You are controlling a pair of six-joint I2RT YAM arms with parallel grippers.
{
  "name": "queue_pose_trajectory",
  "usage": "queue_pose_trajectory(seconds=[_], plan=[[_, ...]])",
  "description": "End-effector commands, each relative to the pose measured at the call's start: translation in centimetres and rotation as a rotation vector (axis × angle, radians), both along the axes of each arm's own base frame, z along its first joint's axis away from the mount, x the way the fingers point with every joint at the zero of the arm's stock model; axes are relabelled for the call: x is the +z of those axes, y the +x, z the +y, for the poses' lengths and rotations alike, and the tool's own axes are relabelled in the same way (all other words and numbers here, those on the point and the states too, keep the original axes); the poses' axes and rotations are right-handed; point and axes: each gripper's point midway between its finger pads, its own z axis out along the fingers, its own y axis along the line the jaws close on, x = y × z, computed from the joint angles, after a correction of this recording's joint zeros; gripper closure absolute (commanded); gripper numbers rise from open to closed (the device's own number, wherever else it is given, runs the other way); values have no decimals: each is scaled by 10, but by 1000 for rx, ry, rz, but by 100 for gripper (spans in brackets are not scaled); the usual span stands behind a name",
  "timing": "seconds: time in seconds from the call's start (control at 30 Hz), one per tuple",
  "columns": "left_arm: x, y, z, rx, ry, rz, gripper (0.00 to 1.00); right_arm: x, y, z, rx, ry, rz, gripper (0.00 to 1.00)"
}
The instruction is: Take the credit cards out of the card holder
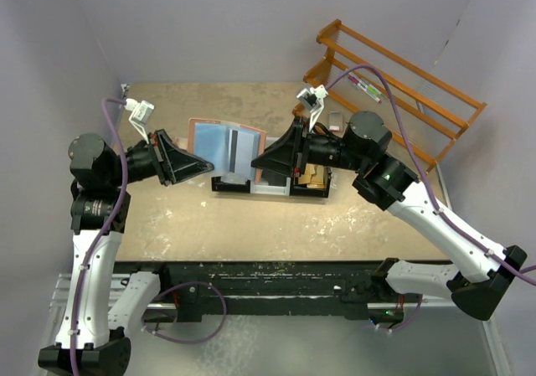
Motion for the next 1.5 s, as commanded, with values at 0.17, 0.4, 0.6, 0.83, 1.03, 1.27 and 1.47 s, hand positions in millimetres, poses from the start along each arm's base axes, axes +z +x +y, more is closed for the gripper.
queue_pose_trajectory(seconds=[0.17, 0.4, 0.6, 0.83, 1.03, 1.27, 1.47], plan=[[16, -5, -1, -22, -5, -68, 100, 19, -6, -2, 40, 60, -48, 81], [17, -5, -1, -23, -5, -71, 100, 20, -7, -1, 50, 63, -49, 77], [18, -5, -1, -26, -5, -72, 100, 20, -9, -1, 60, 66, -49, 74], [20, -6, -1, -24, -6, -75, 100, 18, -7, -1, 56, 69, -44, 77], [21, -7, -1, -26, -7, -76, 100, 16, -4, -1, 43, 66, -35, 82], [24, -8, -1, -26, -7, -85, 100, 12, 6, -1, -10, 45, -21, 85], [26, -9, -1, -28, -10, -86, 100, -6, 24, 2, -83, -28, 27, 85]])
